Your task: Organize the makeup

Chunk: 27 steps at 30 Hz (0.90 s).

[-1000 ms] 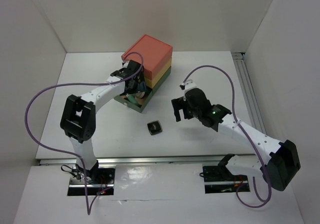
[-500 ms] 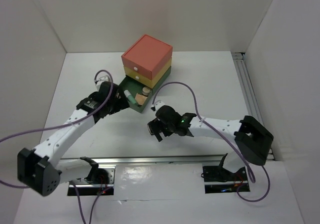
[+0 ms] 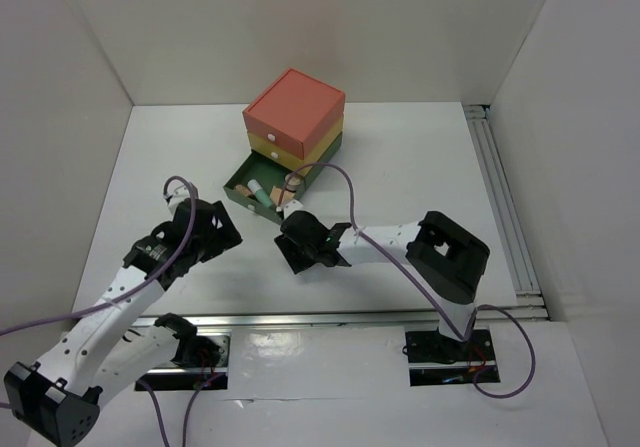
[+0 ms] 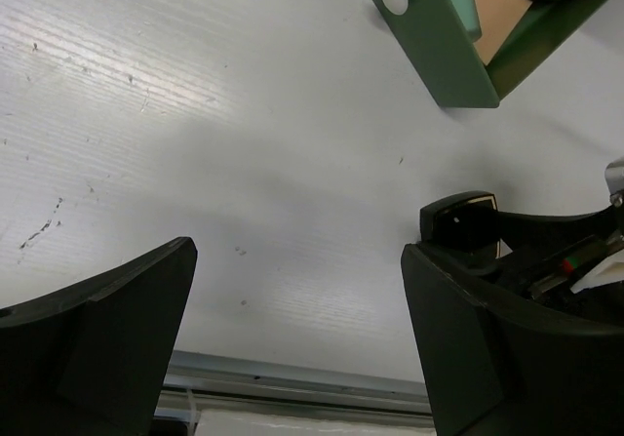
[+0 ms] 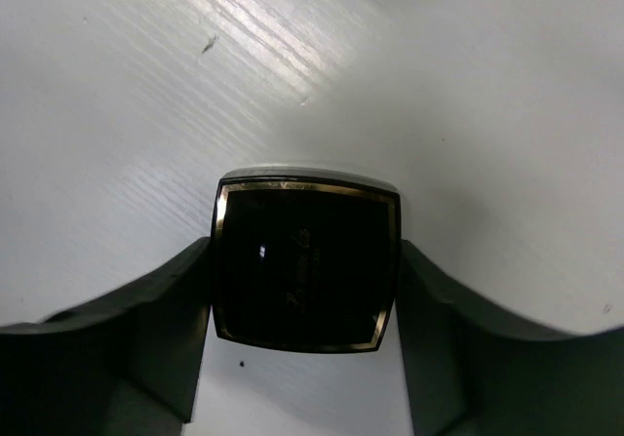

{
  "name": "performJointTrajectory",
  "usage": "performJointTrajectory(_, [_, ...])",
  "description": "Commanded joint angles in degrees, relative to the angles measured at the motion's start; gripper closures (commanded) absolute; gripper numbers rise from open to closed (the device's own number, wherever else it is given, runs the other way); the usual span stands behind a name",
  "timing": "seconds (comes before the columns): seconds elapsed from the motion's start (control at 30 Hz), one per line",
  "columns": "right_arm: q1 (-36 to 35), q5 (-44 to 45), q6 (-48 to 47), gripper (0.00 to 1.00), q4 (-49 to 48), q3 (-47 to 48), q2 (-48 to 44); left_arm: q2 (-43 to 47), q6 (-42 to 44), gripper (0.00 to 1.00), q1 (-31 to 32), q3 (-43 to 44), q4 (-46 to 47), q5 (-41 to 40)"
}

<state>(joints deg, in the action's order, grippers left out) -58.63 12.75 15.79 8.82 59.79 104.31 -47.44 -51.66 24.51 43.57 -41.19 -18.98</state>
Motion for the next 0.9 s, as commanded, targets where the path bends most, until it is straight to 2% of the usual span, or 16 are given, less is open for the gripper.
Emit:
performJointTrajectory(0.0, [-0.4,2.7,2.4,0.36,-2.1,2.0,0.6,-0.5,-2.0,0.0,-0.3,1.5,-1.3,-0.4])
performJointTrajectory(0.03, [-0.4,3.5,2.9,0.55,-2.1,2.0,0.0,-1.3,-2.0,0.0,-0.3,1.5,-1.3,-0.4])
performJointTrajectory(0.07, [-0.4,3.5,2.3,0.64,-2.1,2.5,-0.7,-1.3,-3.0,0.0,-0.3,1.5,-1.9,-1.0])
performJointTrajectory(0.1, [-0.4,4.0,1.5,0.66,-1.5,2.5,-2.3,-2.0,-3.6,0.0,-0.3,1.5,-1.9,-1.0])
performJointTrajectory(0.23, [-0.4,4.0,-4.0,0.65,-0.9,6.6,-4.7,-3.4,-4.3,0.0,-0.3,0.3,-1.3,-1.5])
performJointTrajectory(0.4, [-0.4,4.7,-12.9,0.65,-0.9,17.8,-3.3,-4.0,-6.2,0.0,-0.3,-0.3,-0.6,-1.5])
performJointTrajectory(0.63, [1.1,10.7,-16.9,0.65,-1.3,33.5,10.3,-4.0,-6.0,0.0,-0.3,-0.9,-1.7,-0.9])
performJointTrajectory(0.87, [5.9,8.4,-14.9,0.65,-11.0,42.3,20.0,-3.4,-6.0,0.0,-0.8,-1.5,-2.3,-0.3])
